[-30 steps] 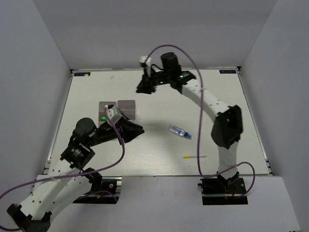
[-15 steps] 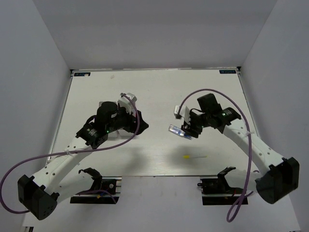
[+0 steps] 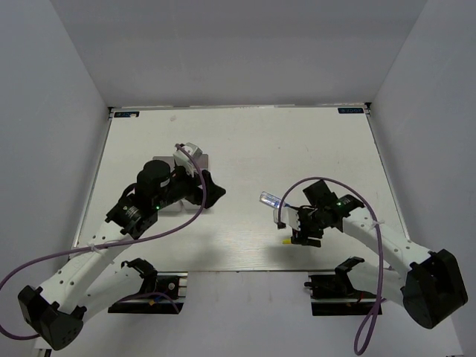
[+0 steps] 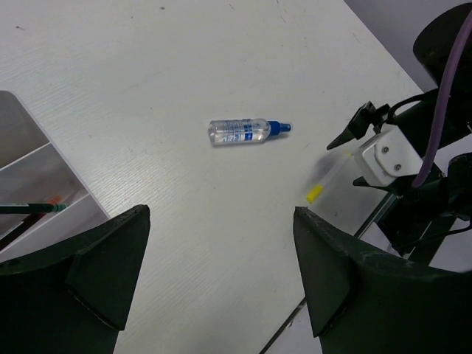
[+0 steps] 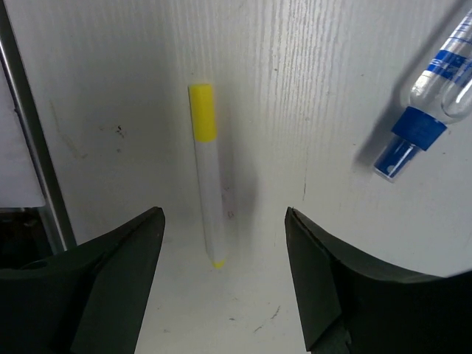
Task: Sort the stationery into containers
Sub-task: Grab a piece of stationery with the right arm, then place the stationery into the container, then grab a piece of stationery with the right arm
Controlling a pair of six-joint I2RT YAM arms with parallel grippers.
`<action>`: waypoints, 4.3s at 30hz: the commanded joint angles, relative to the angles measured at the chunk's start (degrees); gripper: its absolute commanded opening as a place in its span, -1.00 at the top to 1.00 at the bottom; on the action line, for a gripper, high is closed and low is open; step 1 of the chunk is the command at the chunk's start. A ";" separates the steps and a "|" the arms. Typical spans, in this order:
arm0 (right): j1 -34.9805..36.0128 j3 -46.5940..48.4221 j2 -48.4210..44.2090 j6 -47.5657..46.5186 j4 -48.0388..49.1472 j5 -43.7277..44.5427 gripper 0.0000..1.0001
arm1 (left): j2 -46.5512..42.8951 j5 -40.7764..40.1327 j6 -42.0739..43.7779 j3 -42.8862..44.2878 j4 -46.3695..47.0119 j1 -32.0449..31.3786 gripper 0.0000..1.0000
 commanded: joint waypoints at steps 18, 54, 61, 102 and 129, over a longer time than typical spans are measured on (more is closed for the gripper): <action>7.55 -1.77 11.19 0.93 12.69 4.04 -0.28 | -8.10 0.24 -0.20 -1.84 1.60 0.27 -0.77; 17.84 82.42 55.74 18.15 1.43 -32.07 1.00 | -32.79 21.68 2.09 -13.62 23.04 0.79 -0.77; 20.92 92.09 65.32 24.39 12.32 -34.87 1.00 | -32.79 24.06 2.61 -14.15 24.62 0.79 -0.77; 21.80 99.48 86.43 41.63 40.03 -46.93 0.29 | -31.74 25.20 2.61 -14.67 24.10 0.79 -0.77; 5.03 47.67 33.82 36.46 19.91 6.24 -0.30 | -29.46 20.01 3.67 -11.77 14.87 0.79 -0.77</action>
